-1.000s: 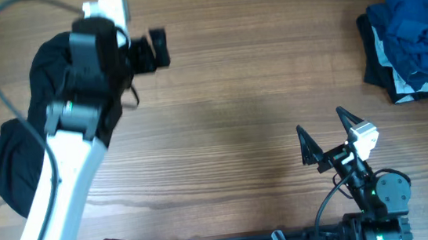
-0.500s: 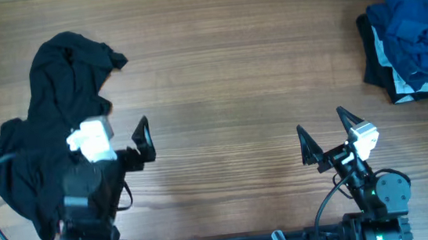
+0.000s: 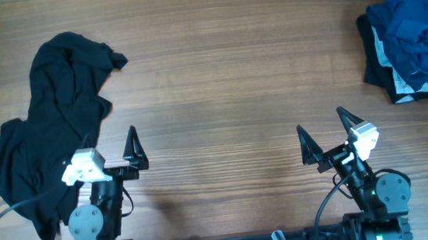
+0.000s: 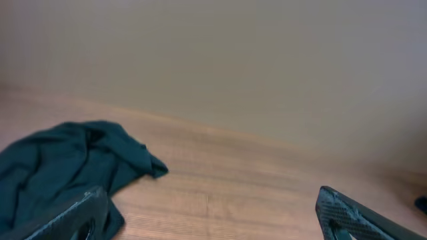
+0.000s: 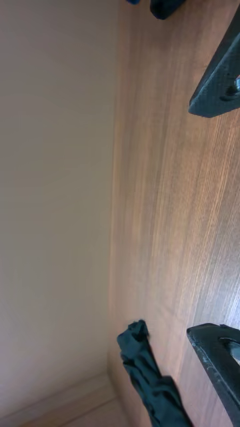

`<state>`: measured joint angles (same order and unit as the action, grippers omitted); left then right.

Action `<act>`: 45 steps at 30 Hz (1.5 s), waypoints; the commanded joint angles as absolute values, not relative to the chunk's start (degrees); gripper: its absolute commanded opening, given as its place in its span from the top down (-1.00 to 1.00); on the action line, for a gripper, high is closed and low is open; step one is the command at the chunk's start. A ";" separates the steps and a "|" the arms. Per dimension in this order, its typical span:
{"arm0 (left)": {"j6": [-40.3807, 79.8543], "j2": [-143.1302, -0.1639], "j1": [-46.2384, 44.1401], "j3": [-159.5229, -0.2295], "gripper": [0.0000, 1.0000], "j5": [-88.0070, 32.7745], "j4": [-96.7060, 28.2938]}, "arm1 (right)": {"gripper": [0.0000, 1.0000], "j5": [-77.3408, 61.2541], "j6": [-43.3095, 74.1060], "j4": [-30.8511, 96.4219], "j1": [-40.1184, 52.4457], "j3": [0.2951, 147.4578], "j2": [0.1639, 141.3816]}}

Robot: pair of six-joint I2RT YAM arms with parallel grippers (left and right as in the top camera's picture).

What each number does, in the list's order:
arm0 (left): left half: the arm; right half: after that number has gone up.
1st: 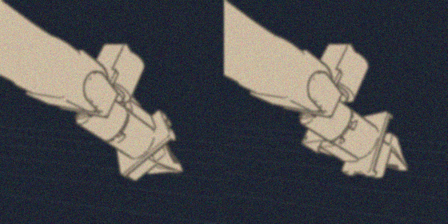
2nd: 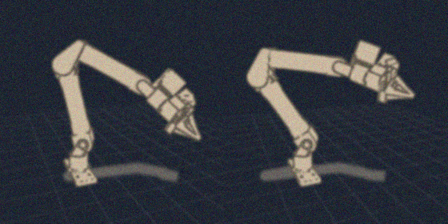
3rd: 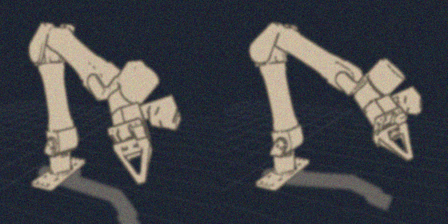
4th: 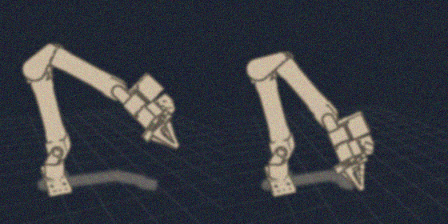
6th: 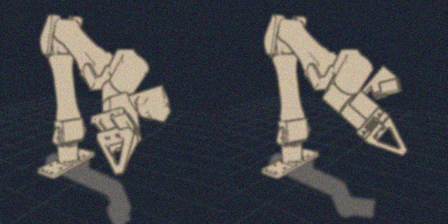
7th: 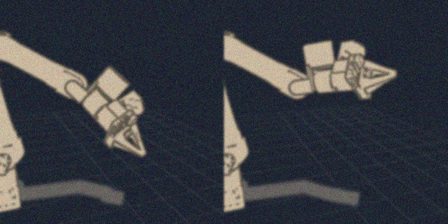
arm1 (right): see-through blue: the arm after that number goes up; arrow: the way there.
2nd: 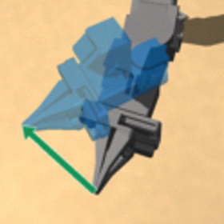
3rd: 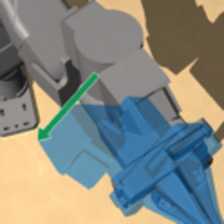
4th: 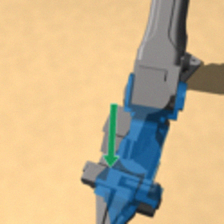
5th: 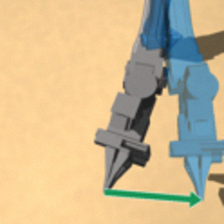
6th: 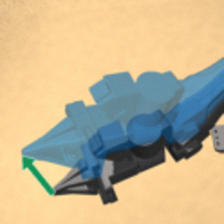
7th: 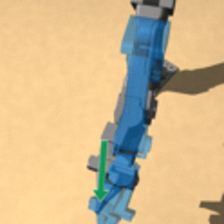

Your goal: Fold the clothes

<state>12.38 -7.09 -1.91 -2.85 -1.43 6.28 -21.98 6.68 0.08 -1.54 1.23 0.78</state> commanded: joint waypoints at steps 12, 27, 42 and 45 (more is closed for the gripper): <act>12.25 -0.12 -2.04 -0.34 -0.99 -3.57 -4.36 | -0.99 -21.39 7.53 -0.16 -1.34 1.04 0.27; 12.47 -0.16 -2.46 -0.34 -0.99 -4.01 -4.14 | -0.99 -21.39 7.53 -0.16 -1.34 1.04 0.27; 12.47 -0.16 -2.46 -0.34 -1.00 -4.01 -4.14 | -1.00 -21.39 7.55 -0.19 -1.34 1.04 0.27; 12.49 -0.16 -2.46 -0.34 -0.99 -4.01 -4.14 | -1.00 -21.39 7.53 -0.16 -1.34 1.04 0.27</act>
